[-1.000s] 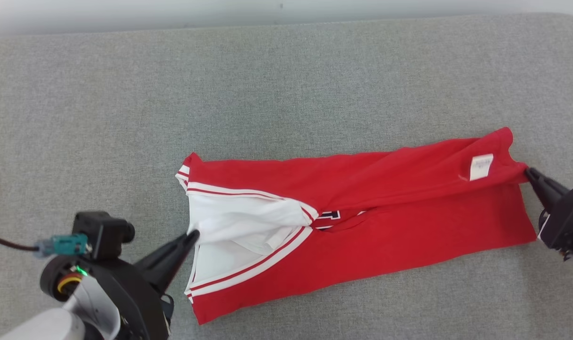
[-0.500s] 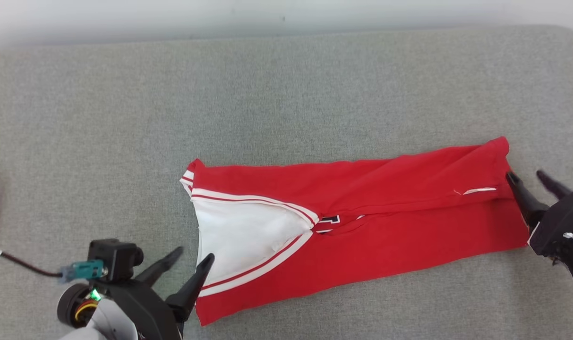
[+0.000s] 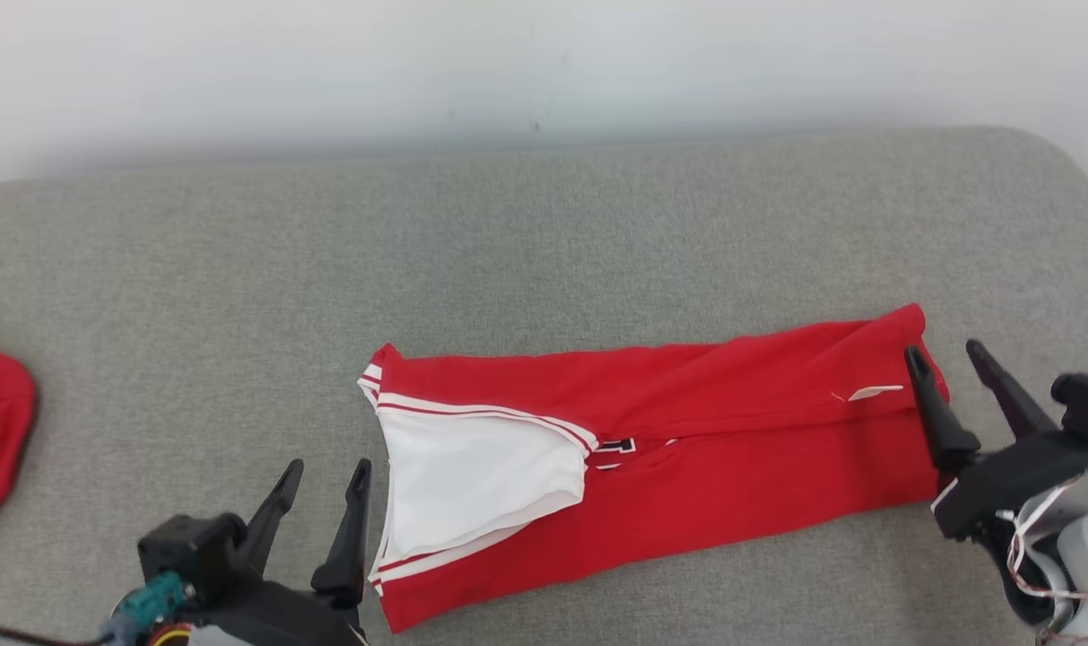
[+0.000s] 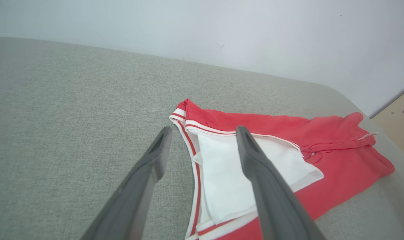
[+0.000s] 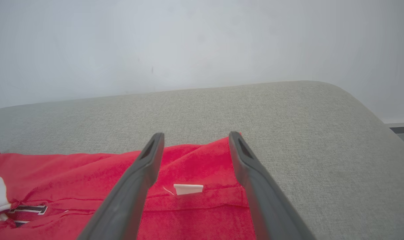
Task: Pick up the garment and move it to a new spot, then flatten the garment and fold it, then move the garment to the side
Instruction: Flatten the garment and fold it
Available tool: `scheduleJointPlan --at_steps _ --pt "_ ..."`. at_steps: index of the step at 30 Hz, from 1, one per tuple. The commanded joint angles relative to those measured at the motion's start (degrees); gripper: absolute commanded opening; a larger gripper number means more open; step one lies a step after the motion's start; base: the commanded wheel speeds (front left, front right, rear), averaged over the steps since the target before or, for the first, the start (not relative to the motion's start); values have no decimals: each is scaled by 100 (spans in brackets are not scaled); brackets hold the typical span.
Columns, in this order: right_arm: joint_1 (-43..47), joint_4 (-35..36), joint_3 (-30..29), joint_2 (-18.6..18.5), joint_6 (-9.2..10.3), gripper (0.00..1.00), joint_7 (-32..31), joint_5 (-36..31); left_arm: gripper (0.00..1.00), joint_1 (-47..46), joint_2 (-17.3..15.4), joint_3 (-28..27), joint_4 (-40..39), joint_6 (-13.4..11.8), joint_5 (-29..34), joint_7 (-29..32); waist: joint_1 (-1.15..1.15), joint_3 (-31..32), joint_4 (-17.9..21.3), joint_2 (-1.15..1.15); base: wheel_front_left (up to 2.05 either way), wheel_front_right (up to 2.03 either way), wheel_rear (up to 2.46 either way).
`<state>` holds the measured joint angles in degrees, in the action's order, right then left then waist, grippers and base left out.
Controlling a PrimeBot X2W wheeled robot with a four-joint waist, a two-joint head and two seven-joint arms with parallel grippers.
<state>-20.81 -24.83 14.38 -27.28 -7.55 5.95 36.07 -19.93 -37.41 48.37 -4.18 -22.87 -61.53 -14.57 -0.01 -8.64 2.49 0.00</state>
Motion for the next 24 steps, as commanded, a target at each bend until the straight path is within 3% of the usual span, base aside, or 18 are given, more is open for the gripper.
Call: scheduleJointPlan --at_steps 1,4,7,16,24 --pt "118 -15 -29 46 14 100 81 -31 100 177 72 -79 -8 -73 207 -59 1 159 -85 0 0 0 0" --pt "303 -84 -59 129 14 100 188 -18 100 506 369 -471 -104 -218 767 -61 1 249 -185 0 0 0 0" --pt "476 -138 -102 173 14 100 281 52 100 892 676 -717 -191 -180 1326 -59 1 337 -306 0 0 0 0" --pt "736 -592 -718 193 14 100 186 154 100 1492 1469 -1069 -132 373 2428 -61 1 438 -741 0 0 0 0" --pt "331 -1610 -1636 190 14 100 -452 180 100 1482 1836 -1069 34 836 2863 -61 1 189 -1073 0 0 0 0"
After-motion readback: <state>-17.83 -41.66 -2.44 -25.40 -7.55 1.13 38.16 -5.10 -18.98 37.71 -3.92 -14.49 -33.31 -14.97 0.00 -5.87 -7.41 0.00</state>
